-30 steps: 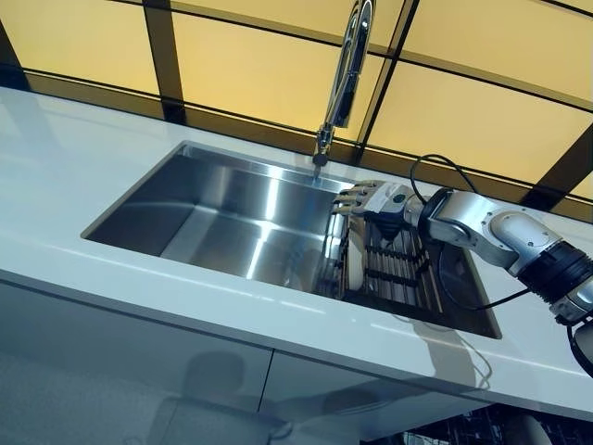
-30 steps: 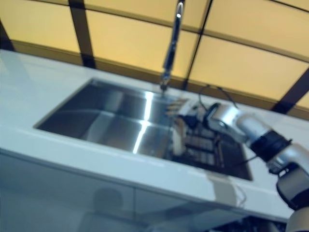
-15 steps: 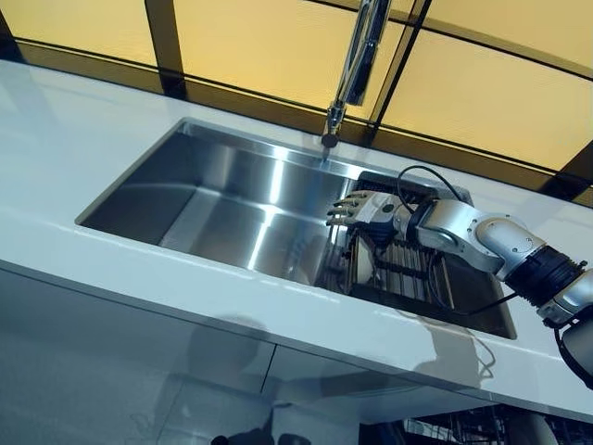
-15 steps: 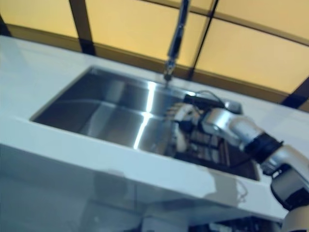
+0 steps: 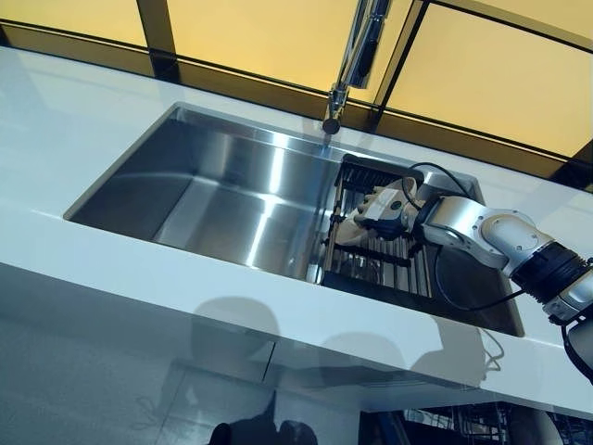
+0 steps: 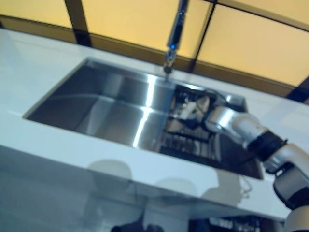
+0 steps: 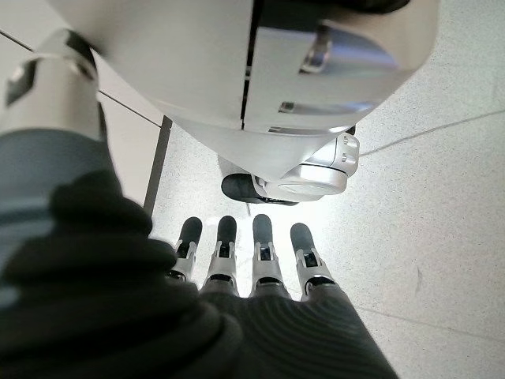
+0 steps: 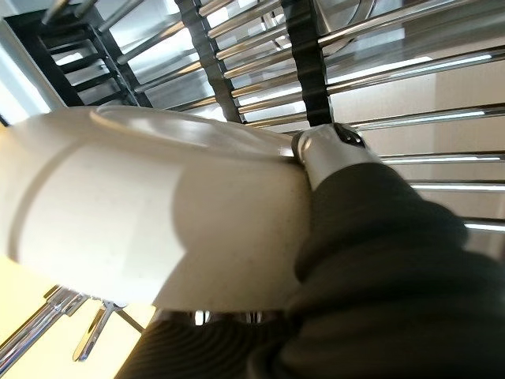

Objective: Take plates into dishwasher

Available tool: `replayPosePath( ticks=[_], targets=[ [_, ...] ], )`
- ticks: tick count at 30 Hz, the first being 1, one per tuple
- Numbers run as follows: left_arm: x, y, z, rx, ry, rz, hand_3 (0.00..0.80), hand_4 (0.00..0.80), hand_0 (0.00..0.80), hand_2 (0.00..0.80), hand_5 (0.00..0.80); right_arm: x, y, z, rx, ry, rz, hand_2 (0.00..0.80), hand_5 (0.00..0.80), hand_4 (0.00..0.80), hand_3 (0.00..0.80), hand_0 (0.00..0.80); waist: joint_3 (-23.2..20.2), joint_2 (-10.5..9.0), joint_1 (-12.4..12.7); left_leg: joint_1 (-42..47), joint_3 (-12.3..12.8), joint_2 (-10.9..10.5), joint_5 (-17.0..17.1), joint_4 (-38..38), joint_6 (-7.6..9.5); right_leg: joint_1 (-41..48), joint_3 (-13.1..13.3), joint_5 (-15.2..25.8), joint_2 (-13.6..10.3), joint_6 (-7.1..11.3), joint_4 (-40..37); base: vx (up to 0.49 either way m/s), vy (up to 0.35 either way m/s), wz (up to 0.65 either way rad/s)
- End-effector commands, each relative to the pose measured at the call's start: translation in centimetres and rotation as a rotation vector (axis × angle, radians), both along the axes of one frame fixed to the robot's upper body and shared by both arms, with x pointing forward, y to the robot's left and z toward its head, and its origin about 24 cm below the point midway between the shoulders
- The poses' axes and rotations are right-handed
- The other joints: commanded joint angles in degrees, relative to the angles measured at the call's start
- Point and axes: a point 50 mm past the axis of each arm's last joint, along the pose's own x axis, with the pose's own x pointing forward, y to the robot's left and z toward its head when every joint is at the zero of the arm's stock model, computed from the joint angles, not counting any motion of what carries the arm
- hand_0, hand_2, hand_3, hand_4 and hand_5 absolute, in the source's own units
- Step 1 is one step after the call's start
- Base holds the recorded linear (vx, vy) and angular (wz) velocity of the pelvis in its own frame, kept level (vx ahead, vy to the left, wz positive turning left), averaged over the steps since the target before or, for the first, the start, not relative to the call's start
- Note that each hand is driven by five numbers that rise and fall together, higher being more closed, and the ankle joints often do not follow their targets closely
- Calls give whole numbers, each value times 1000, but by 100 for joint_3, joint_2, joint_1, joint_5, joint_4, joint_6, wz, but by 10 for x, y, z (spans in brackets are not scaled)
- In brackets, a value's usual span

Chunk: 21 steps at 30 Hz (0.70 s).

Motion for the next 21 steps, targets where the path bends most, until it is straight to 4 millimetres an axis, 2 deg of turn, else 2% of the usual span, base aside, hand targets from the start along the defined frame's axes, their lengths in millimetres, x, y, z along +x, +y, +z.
replayPosePath(
  ticks=[1, 12, 21],
  targets=[
    [2, -7, -3, -7, 20, -31, 0, 0, 0, 0, 0, 1, -7, 20, -15, -94, -13, 800, 800, 800, 800, 800, -134, -40, 175, 85, 186, -153, 9, -101, 177, 87, 98, 152, -206, 274, -8, 44, 7, 1],
    [-6, -7, -5, -6, 47, -40, 0, 0, 0, 0, 0, 2, -28, 25, -12, -100, -79, 800, 800, 800, 800, 800, -353, -52, 78, 251, 263, -136, -44, -101, 175, 212, 144, 116, -207, 283, -8, 13, 1, 0],
    [-10, -7, -6, -6, 63, -39, 0, 0, 0, 0, 0, 4, -43, 33, -86, -165, -139, 800, 800, 800, 800, 800, -486, -58, -9, 360, 313, -140, -85, -101, 185, 282, 230, 88, -190, 285, -8, 0, 0, 0]
  ],
)
